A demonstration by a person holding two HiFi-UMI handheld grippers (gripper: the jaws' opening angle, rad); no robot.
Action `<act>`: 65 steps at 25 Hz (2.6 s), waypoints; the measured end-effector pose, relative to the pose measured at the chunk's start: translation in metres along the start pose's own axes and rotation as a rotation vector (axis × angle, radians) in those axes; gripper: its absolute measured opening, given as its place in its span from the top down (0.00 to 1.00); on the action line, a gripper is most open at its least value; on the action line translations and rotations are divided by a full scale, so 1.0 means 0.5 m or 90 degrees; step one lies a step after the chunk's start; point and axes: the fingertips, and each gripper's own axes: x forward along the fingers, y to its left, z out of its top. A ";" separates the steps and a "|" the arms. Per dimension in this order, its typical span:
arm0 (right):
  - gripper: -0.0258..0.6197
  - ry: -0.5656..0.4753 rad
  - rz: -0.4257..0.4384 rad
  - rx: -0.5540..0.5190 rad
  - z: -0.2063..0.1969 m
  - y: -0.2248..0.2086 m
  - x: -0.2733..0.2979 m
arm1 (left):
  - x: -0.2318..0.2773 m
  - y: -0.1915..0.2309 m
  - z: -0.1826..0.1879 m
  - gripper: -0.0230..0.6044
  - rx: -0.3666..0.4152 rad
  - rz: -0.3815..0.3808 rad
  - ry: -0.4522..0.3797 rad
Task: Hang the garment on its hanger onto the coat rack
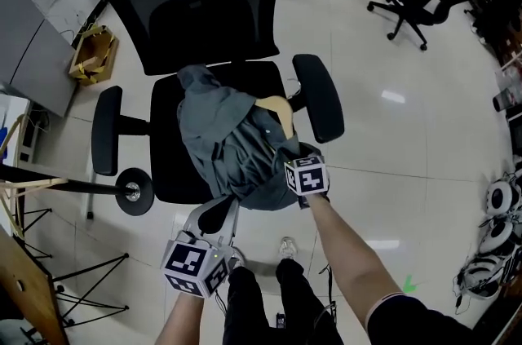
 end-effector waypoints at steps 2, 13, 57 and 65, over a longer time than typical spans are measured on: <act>0.66 0.003 0.003 0.007 -0.005 -0.006 0.024 | -0.003 -0.001 -0.007 0.96 -0.004 -0.008 0.001; 0.91 -0.056 -0.005 -0.076 0.053 0.023 -0.005 | -0.026 0.029 -0.029 0.96 -0.032 0.013 0.007; 0.91 -0.447 0.361 -0.475 0.671 0.362 -0.912 | -0.551 -0.066 0.516 0.96 0.196 0.279 -0.342; 0.91 -0.439 0.553 -0.538 0.634 0.566 -0.929 | -0.748 -0.045 0.454 0.96 0.177 0.436 -0.364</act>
